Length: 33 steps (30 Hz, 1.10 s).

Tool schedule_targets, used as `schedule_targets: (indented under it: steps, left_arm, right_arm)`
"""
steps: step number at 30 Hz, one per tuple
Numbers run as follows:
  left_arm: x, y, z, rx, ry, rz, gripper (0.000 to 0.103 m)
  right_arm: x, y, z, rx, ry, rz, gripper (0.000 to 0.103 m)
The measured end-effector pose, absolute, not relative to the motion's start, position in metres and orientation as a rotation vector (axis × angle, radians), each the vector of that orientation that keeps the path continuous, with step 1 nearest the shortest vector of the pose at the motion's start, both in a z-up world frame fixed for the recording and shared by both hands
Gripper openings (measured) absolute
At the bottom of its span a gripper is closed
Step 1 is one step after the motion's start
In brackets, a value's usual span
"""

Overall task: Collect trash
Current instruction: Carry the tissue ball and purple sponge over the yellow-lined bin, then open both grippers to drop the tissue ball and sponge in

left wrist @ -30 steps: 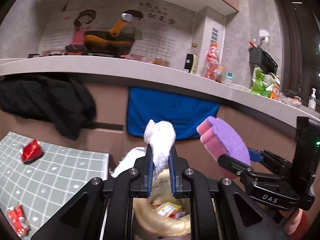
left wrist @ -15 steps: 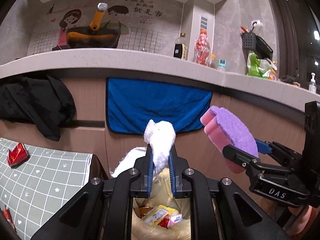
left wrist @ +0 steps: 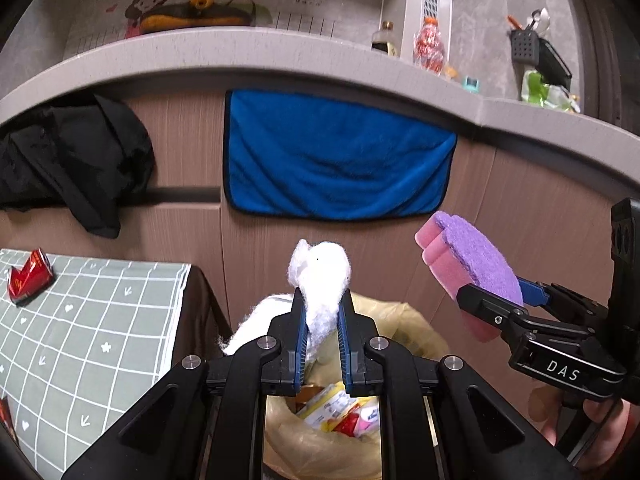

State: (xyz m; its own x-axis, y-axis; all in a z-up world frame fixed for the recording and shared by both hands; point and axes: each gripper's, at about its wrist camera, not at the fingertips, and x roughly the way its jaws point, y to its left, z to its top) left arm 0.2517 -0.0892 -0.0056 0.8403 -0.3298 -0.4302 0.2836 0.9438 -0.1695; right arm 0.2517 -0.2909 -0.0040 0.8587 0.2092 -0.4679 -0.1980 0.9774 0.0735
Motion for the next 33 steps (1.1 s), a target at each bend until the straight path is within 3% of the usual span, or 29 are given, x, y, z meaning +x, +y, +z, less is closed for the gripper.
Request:
schedule_targets:
  steps: [27,29,33]
  left_arm:
    - [0.308,-0.099,-0.087,-0.118,0.856,-0.384,0.014]
    - [0.311,-0.100,-0.089,-0.128,0.866,-0.404,0.017]
    - [0.314,-0.098,-0.089,-0.181,0.884,-0.458,0.044]
  right_arm:
    - [0.309,-0.286,-0.084,0.076,0.776,0.227,0.063]
    - [0.311,-0.285,-0.087,0.074,0.792,0.232,0.063]
    - [0.311,-0.284,-0.091,0.070,0.798,0.213,0.063]
